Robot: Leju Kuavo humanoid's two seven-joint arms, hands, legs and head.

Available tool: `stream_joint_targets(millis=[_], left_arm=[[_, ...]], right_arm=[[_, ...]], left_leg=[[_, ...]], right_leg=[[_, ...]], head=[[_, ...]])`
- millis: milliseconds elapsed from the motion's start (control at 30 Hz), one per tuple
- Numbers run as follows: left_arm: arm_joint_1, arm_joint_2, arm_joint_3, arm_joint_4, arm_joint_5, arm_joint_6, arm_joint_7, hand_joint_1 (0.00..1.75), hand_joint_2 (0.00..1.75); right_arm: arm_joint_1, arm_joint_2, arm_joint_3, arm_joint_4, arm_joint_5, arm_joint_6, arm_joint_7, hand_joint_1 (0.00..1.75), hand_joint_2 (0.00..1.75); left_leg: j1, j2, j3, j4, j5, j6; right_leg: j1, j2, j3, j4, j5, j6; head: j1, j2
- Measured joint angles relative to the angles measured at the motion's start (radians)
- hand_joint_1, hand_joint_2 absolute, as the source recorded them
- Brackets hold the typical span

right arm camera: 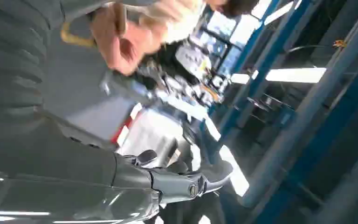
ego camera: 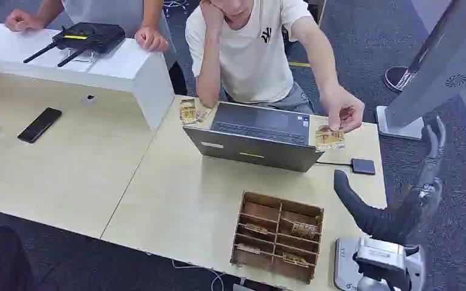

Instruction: Pass the card to the sensor for recognition and then transmit it.

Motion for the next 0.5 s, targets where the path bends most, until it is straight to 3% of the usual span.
stream_joint_targets(millis=[233, 500], left_arm=[[0.009, 0.016, -0.008, 0.0, -0.027, -0.017, 0.009, 0.0, 0.0], [0.012, 0.037, -0.013, 0.0, -0.062, -0.036, 0.02, 0.0, 0.0]], right_arm=[[-0.083, -0.062, 0.046, 0.091, 0.202, -0.087, 0.029, 0.0, 1.75], [-0.188, -0.11, 0.061, 0.241, 0.363, -0.103, 0.047, 0.0, 1.75]], left_leg=[[0.0, 0.0, 0.001, 0.0, 0.001, -0.001], [0.0, 0.0, 0.001, 0.0, 0.001, 0.0]], right_leg=[[0.0, 0.0, 0.0, 0.0, 0.0, 0.0], [0.0, 0.0, 0.0, 0.0, 0.001, 0.0]], head=[[0.0, 0.0], [0.0, 0.0]])
